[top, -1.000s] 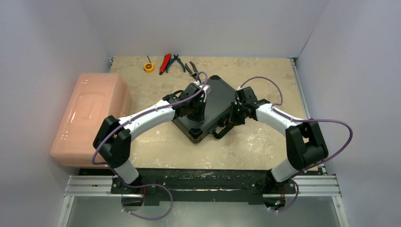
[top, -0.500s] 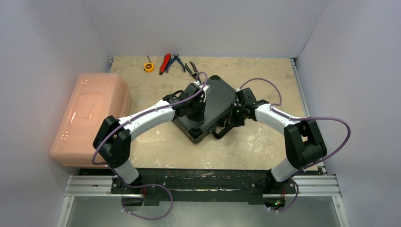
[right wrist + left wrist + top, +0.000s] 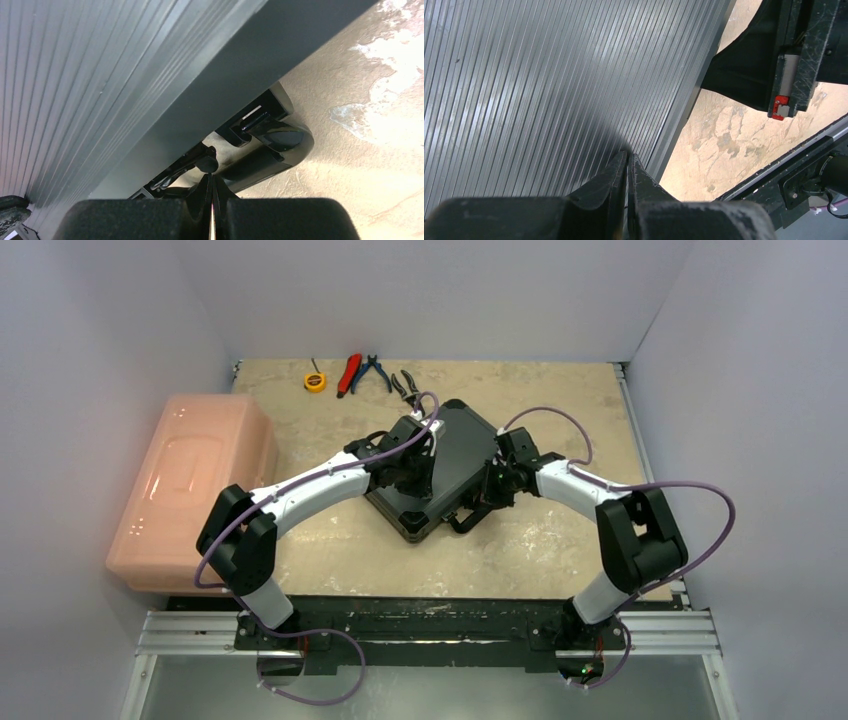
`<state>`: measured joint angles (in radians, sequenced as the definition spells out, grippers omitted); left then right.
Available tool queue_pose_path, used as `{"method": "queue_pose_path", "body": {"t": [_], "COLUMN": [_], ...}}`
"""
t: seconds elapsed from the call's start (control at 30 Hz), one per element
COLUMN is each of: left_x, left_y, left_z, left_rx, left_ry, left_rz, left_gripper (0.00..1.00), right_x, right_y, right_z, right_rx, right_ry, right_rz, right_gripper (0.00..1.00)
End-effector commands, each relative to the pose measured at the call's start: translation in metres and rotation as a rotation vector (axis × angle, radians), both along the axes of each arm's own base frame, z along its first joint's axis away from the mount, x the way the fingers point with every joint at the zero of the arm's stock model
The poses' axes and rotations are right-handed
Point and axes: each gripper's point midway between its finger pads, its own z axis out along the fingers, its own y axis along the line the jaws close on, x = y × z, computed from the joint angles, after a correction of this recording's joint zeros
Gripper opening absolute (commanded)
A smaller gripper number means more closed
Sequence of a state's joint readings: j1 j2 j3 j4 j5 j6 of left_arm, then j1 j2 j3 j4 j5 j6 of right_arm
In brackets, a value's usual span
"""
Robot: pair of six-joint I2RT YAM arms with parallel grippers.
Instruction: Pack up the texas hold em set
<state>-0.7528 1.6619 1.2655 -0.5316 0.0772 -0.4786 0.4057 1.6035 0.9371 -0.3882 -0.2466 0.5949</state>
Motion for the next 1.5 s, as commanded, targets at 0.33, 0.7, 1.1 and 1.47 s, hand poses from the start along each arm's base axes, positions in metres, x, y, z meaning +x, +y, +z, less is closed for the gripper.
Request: {"method": "queue_pose_path", "body": {"t": [0.33, 0.7, 1.1, 1.47], "left_x": [-0.03, -0.032, -0.032, -0.026], "left_y": [0.026, 0.029, 0.03, 0.025], "left_z": [-0.031, -0.033, -0.035, -0.028], "left_rx": [0.122, 0.13, 0.142, 0.135], "left_ry": [0.117, 0.124, 0.129, 0.111], "left_rz": [-0.017, -0.02, -0.027, -0.034], "left_gripper": [0.04, 0.04, 0.04, 0.04], "right_x": [0.009, 0.006, 0.006, 0.002], "right_y": [0.008, 0.005, 0.005, -0.002], "right_z": [-0.015, -0.035, -0.05, -0.05], "right_rx": [0.041, 0.016, 0.006, -0.041], "right_ry": [0.005, 0.047, 0.077, 0.069], "right_rz": [-0.063, -0.102, -0.119, -0.061], "right_gripper": [0.0, 0.0, 0.0, 0.0]}}
